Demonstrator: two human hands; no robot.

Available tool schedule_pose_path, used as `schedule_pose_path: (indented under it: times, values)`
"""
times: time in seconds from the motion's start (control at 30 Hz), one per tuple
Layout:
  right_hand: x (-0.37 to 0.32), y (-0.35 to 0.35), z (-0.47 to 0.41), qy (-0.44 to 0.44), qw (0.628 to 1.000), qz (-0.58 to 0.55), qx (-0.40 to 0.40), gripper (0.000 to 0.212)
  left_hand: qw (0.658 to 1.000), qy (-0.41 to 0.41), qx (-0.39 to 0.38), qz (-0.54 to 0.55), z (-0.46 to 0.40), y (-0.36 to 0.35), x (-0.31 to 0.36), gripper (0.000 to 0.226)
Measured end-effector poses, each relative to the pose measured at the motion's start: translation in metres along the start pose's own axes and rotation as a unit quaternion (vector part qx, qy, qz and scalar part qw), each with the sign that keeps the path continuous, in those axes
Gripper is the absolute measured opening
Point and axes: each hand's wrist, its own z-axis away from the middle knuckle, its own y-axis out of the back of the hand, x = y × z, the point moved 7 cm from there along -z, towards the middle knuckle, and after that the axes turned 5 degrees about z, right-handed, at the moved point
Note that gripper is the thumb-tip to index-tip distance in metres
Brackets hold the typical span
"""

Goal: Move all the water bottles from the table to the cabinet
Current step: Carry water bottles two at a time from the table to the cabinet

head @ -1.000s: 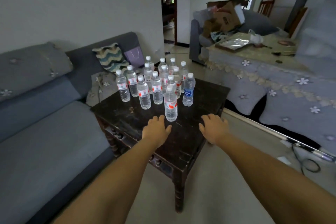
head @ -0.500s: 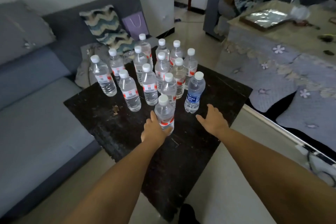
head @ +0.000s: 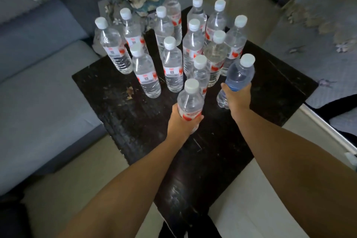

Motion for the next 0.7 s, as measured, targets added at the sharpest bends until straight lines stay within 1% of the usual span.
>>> schedule_pose_path:
  times: [0.07, 0.23, 0.37, 0.53, 0.63, 0.7]
  values:
    - [0.000, 0.004, -0.002, -0.006, 1.000, 0.023, 0.005, 0.067, 1.000, 0.004, -0.011, -0.004, -0.003, 0.003, 0.003, 0.078]
    - [0.003, 0.024, 0.007, -0.009, 0.999, 0.052, 0.014, 0.059, 0.997, -0.007, -0.019, -0.068, 0.001, 0.013, 0.018, 0.073]
    - [-0.004, 0.042, 0.025, 0.016, 0.998, 0.060, 0.013, 0.060, 0.996, -0.029, -0.045, -0.076, 0.012, 0.015, 0.036, 0.072]
    - [-0.021, 0.080, 0.064, 0.035, 0.997, 0.066, 0.037, 0.060, 0.989, -0.063, -0.119, -0.062, 0.032, 0.000, 0.067, 0.077]
    - [-0.021, 0.116, 0.094, 0.037, 0.993, 0.077, 0.081, 0.059, 0.978, -0.088, -0.178, -0.061, 0.049, -0.016, 0.087, 0.073]
    - [-0.012, 0.146, 0.121, 0.026, 0.989, 0.076, 0.122, 0.057, 0.965, -0.115, -0.219, -0.081, 0.066, -0.033, 0.097, 0.073]
